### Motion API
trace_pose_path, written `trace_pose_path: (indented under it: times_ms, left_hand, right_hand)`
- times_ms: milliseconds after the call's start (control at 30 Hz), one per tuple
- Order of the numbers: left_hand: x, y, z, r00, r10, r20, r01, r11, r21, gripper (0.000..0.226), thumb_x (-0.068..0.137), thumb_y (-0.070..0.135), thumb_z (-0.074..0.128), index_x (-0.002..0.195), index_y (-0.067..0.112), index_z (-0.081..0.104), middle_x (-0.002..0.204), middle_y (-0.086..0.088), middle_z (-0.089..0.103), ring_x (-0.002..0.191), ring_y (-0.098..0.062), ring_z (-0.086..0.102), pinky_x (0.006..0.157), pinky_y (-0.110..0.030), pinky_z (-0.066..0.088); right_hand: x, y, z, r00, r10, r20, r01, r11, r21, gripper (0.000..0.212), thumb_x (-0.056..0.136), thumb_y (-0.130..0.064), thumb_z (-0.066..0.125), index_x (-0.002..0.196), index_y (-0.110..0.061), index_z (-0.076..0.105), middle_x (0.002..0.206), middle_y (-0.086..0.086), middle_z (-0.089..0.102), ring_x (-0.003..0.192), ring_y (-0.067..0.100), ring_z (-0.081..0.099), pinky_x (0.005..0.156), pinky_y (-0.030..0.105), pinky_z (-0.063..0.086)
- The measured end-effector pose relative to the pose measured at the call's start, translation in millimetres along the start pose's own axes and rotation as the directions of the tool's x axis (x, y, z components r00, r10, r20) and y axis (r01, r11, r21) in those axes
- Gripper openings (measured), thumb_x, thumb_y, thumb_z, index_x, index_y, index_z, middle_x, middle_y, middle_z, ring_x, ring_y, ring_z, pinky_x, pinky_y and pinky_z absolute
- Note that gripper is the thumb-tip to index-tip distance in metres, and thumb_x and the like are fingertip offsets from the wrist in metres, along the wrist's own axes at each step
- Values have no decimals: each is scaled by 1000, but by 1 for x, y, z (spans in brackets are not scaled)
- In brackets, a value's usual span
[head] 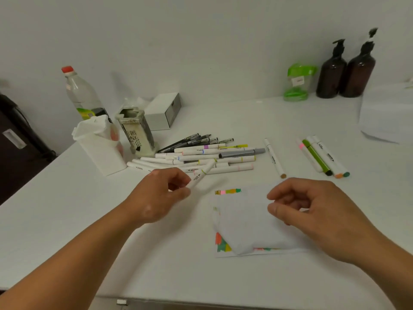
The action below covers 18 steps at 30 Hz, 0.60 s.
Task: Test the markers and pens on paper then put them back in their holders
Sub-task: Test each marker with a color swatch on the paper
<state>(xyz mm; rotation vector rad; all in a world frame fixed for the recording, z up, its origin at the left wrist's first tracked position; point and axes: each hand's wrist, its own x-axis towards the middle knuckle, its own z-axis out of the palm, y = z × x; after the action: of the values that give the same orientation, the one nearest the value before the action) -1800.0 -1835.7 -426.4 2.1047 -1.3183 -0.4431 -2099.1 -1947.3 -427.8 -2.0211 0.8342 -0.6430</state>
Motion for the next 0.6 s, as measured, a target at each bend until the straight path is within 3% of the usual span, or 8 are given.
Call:
trace_pose_path:
  times_ms: [100, 167, 267, 333, 500, 567, 600]
  left_hand:
    - [12, 31, 18, 991, -21, 135, 90, 847, -524, 23, 86, 8, 74, 105, 19, 69, 94, -8, 74, 85, -24, 71, 75, -34, 59]
    - [22, 49, 32, 985, 19, 173, 110, 707, -699, 28, 86, 1, 72, 111, 14, 68, 91, -11, 73, 82, -24, 71, 69, -32, 58]
    - [37, 68, 54, 977, 44, 209, 145, 583, -799, 24, 87, -1, 70, 108, 9, 67, 91, -11, 74, 83, -23, 72, 68, -29, 57]
    - [47, 73, 66, 975, 53, 218, 158, 526, -836, 19, 87, 0, 70, 104, 7, 67, 93, -13, 74, 86, -24, 73, 69, -28, 57]
    - [60, 56, 78, 980, 80, 183, 132, 427, -894, 19, 77, 1, 77, 92, 11, 71, 91, -19, 72, 85, -28, 72, 71, -28, 58]
    - [62, 44, 73, 985, 91, 150, 93, 450, -888, 26, 68, 4, 85, 87, 17, 73, 91, -17, 73, 85, -29, 72, 73, -31, 58]
    - [63, 40, 71, 988, 100, 117, 46, 533, -845, 28, 67, 6, 86, 87, 20, 74, 94, -15, 74, 86, -29, 71, 76, -34, 59]
  right_hand:
    - [19, -2, 4, 1000, 4, 7, -4, 1000, -22, 16, 73, -47, 74, 88, -41, 72, 85, -24, 72, 76, 3, 67, 75, 25, 52]
    - [34, -3, 6, 999, 4, 36, -2, 999, -54, 23, 74, -52, 73, 94, -41, 69, 90, -29, 71, 80, 1, 67, 73, 22, 52]
    - [59, -2, 3, 996, 36, 86, -30, 997, -71, 32, 77, -55, 76, 103, -45, 61, 95, -24, 72, 84, -3, 66, 65, 18, 48]
    - [74, 2, 0, 995, 52, 85, -48, 998, -50, 31, 81, -47, 79, 104, -43, 58, 94, -18, 76, 78, -1, 67, 63, 21, 49]
    - [86, 27, 3, 996, 61, -66, -52, 990, 128, 17, 84, -21, 81, 89, -35, 72, 75, -13, 74, 61, 1, 60, 59, 22, 44]
    - [83, 33, 3, 991, 90, -102, -70, 981, 182, 18, 84, -18, 80, 83, -35, 75, 66, -13, 69, 54, 2, 55, 52, 18, 43]
    - [84, 36, 1, 988, 98, -121, -74, 979, 190, 18, 83, -18, 79, 83, -35, 75, 63, -13, 67, 51, 4, 53, 49, 17, 43]
